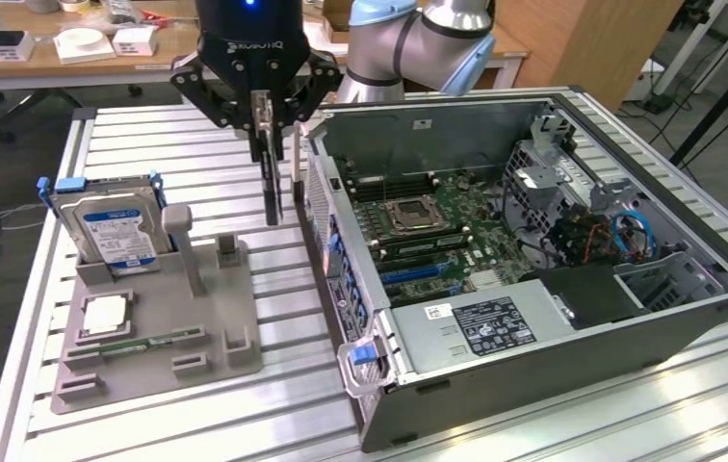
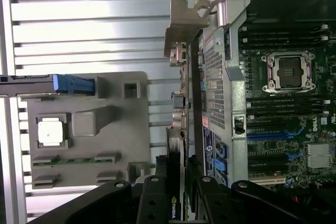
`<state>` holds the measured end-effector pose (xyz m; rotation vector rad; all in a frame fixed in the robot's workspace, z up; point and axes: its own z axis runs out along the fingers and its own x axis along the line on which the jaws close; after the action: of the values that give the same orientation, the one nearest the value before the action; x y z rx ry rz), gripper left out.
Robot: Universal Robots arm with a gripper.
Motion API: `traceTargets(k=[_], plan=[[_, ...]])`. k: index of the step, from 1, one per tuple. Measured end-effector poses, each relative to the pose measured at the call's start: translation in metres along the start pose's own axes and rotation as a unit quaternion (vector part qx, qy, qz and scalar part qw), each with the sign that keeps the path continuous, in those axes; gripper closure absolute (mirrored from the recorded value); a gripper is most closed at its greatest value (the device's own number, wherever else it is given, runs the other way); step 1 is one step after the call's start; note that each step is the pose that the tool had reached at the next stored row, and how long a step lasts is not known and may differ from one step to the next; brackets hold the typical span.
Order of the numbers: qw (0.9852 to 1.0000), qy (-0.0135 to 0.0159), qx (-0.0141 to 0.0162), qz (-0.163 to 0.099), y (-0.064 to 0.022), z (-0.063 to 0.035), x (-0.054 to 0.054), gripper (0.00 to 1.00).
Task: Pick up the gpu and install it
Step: 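Pick up the gpu and move the gpu toward the slot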
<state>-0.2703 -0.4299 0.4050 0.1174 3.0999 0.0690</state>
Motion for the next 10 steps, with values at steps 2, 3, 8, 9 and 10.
traceTargets(k=[2, 3, 8, 9, 10], plan=[[1.0, 0.0, 0.0, 0.0, 0.0, -0.0001, -0.0008, 0.74], [1.0, 0.0, 0.0, 0.0, 0.0001, -0.0004, -0.001, 0.74], [1.0, 0.0, 0.0, 0.0, 0.0003, -0.0018, -0.0017, 0.74], [1.0, 0.0, 0.0, 0.0, 0.0003, -0.0018, -0.0017, 0.74], [1.0, 0.0, 0.0, 0.0, 0.0003, -0.0019, -0.0017, 0.74]])
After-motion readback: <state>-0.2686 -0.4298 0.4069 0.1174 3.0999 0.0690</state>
